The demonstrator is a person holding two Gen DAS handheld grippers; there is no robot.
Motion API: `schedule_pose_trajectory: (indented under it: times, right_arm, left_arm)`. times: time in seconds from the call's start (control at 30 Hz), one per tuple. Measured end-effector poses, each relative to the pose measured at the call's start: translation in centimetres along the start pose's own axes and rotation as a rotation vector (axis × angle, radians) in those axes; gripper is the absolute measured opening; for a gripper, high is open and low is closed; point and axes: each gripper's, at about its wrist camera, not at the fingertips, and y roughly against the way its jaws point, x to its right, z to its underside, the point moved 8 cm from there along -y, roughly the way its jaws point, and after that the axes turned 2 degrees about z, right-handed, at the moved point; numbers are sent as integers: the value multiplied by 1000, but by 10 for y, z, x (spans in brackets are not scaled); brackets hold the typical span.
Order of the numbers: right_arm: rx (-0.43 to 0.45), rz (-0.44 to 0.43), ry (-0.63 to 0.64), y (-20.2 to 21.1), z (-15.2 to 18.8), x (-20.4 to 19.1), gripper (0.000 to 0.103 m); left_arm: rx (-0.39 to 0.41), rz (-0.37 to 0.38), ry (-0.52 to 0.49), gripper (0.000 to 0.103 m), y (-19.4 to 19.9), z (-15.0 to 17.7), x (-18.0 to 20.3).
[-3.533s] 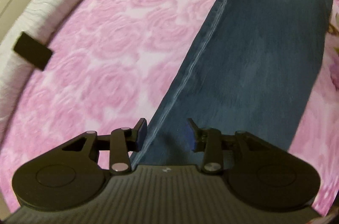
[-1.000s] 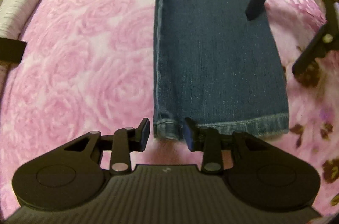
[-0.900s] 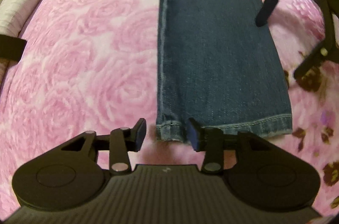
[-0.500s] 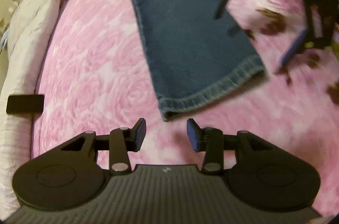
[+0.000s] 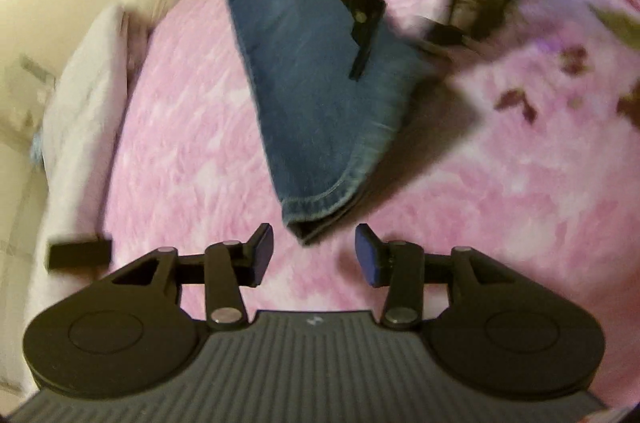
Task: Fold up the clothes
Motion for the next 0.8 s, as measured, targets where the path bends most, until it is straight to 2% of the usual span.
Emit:
schedule_pose_trajectory:
  times: [0.13,0.33,0.4,0.5,0.6,0.77,0.8]
  right_arm:
    - [-13,-22,-117,4,-3,18,16]
    - [-11,-56,-303,15,-12,66,14]
    - [-4,-63,-346,22,-15,81,14]
    - [-4,-71,-409,31,-17,99,13]
    - [-10,-65,-512,42,-16,124,13]
    - [-3,3,-820,62,27,195,12]
    - [-2,17,-883,66,36,209,12]
  left_arm:
    - [41,-67,-97,57,-9,-14,4]
    - [61,-131,-243,59,-33,-34,3]
    - [63,-124,-247,55,-37,-41,-7]
    - [65,-112,-216,12,-35,-53,-30]
    - [91,-145,-174,13,-25,-75,-65]
    - [143,-202,-106,17,-30,-138,-125]
    - [151,-215,-96,21,-34,-152,-137]
